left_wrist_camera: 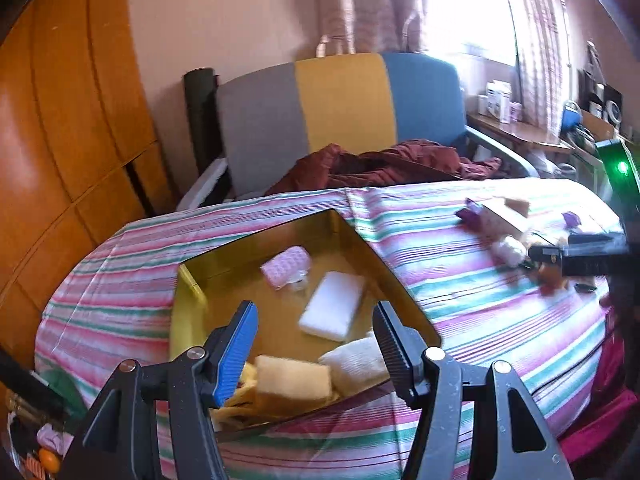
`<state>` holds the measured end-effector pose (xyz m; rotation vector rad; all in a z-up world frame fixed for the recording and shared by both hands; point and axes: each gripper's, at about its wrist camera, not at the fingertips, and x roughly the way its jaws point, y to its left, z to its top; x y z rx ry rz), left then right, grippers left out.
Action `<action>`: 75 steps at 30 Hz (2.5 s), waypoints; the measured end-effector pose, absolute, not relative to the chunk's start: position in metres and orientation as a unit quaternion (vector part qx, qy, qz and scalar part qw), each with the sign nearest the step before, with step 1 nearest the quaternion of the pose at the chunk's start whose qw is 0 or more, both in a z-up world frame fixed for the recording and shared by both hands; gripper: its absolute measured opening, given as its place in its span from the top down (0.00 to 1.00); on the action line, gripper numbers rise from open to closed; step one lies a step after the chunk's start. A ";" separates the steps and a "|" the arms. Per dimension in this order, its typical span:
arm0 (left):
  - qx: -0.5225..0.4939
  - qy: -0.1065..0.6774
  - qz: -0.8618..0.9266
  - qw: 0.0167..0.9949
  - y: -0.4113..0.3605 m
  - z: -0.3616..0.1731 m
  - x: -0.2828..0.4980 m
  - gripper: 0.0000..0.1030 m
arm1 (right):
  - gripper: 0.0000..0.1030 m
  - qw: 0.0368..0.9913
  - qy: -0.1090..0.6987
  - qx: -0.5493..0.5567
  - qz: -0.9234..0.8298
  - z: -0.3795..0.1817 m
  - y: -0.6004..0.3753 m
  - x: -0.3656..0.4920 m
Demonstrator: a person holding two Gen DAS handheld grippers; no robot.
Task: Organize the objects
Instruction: 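Move both grippers over to the remaining items on the table, then grasp the white medicine box with the left gripper while the right gripper grasps the yellow sponge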
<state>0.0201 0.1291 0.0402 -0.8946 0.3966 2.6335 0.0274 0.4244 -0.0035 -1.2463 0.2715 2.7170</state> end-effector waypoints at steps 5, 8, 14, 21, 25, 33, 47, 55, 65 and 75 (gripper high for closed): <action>-0.318 0.151 0.913 0.208 0.160 0.039 0.018 0.41 | 0.00 0.133 0.105 -0.404 0.899 0.009 0.482 0.033; -0.328 0.151 0.903 0.231 0.178 0.036 0.015 0.41 | 0.00 0.180 0.117 -0.387 0.897 0.015 0.526 0.040; -0.363 0.151 0.876 0.279 0.225 0.024 0.006 0.41 | 0.00 0.259 0.196 -0.352 0.878 -0.001 0.605 0.060; -0.419 0.135 0.839 0.319 0.282 0.003 -0.013 0.41 | 0.00 0.286 0.322 -0.334 0.839 -0.021 0.651 0.086; -0.455 0.115 0.815 0.340 0.318 -0.005 -0.029 0.41 | 0.00 0.274 0.339 -0.330 0.837 -0.020 0.652 0.088; -0.502 0.089 0.785 0.351 0.382 -0.018 -0.069 0.41 | 0.00 0.239 0.338 -0.339 0.845 -0.020 0.642 0.081; -0.543 0.127 0.764 0.325 0.494 -0.061 -0.119 0.24 | 0.00 0.209 0.332 -0.355 0.849 -0.025 0.638 0.072; -0.566 0.072 0.750 0.336 0.486 -0.078 -0.133 0.36 | 0.00 0.207 0.320 -0.364 0.850 -0.026 0.635 0.069; -0.503 0.077 0.761 0.402 0.437 -0.057 -0.114 0.50 | 0.00 0.192 0.291 -0.380 0.857 -0.023 0.621 0.058; -0.480 -0.021 0.767 0.426 0.391 -0.024 -0.118 0.50 | 0.04 0.178 0.260 -0.428 0.847 -0.032 0.643 -0.039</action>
